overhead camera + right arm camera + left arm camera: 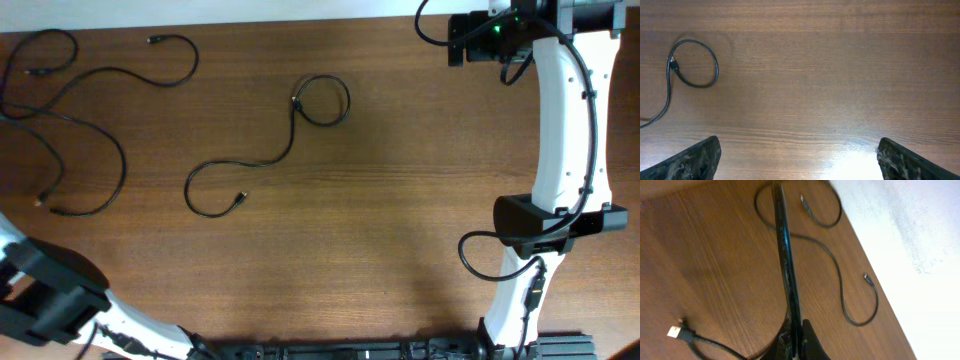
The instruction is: Untangle cables
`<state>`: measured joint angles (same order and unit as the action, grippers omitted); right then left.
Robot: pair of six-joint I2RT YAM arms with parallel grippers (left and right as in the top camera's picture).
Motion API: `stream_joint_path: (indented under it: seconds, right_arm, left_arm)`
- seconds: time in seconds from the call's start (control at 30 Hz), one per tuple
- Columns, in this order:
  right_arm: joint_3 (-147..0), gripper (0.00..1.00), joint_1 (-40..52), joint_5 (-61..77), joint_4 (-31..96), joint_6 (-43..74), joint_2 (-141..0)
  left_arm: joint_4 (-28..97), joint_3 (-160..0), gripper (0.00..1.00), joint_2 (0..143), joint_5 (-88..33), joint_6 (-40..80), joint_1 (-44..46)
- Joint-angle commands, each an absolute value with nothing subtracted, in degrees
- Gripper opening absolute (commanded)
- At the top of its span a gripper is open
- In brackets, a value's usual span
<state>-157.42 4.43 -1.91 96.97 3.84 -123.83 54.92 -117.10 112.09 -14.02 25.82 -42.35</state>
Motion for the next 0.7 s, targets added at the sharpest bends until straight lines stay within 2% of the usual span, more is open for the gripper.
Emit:
stream_joint_path:
  seconds: [0.0,0.33,0.5,0.6,0.67]
  right_arm:
    - [-157.4,0.98,4.4,-1.8,97.3,3.4,-124.1]
    - [-157.4,0.98,4.4,-1.8,97.3,3.4,-124.1]
    - [-157.4,0.97,4.4,-1.8,97.3,3.4,-124.1]
    - [-157.4,0.98,4.4,-1.8,97.3,3.4,-124.1]
    - [-157.4,0.97,4.4,-1.8,97.3,3.4,-124.1]
  left_arm:
    - [54.8,-116.8,0.0,117.4,-29.2,28.4,-45.8]
    - [51.6,-116.8,0.0,125.7,-51.7,34.1,-49.9]
    - [52.1,-116.2,0.0,127.6,-47.8,34.1,-51.3]
    - [54.2,-116.2,0.0,128.3,-39.6,34.1,-52.1]
    - [55.2,-116.2,0.05,128.9,-33.9,34.0,-52.4]
